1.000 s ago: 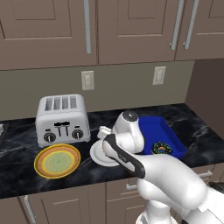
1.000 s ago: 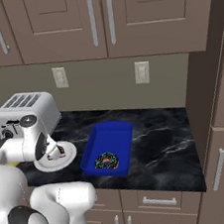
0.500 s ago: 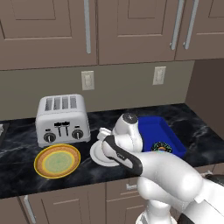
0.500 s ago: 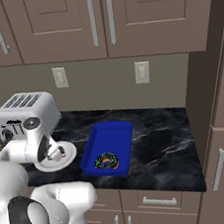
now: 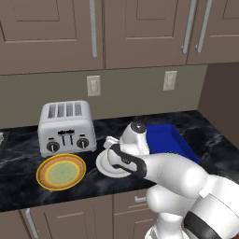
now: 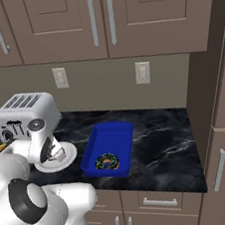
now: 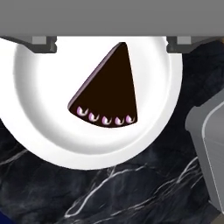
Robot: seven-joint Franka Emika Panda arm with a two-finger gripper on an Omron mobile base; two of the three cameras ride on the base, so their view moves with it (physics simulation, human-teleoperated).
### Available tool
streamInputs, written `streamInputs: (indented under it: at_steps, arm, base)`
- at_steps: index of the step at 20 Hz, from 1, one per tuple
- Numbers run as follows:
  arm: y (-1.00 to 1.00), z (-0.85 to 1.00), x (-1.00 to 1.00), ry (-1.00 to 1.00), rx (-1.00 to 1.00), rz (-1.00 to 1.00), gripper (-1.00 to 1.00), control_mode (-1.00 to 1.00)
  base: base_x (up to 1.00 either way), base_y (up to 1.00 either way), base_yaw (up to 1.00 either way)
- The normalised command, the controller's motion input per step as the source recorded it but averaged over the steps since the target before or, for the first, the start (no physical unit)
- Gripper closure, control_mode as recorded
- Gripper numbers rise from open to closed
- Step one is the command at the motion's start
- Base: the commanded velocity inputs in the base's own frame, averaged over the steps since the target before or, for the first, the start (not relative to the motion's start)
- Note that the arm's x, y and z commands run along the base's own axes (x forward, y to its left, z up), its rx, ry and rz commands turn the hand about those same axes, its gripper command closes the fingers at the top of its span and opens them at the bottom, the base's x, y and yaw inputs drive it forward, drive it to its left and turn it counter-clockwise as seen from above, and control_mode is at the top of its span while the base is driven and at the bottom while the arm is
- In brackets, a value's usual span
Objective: Move the dessert items from the plates to the tray.
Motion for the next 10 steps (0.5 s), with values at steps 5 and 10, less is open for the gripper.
streamInputs:
  at_steps: [5,10]
  arm:
    - [0.06,0.0,0.27,0.0,0.0,0.0,-1.0,-1.0]
    - [0.0,-0.08,0.1,0.0,0.0,0.0,-1.0,-1.0]
  base:
    - [0.0,0.0,0.0]
    - [0.0,0.0,0.0]
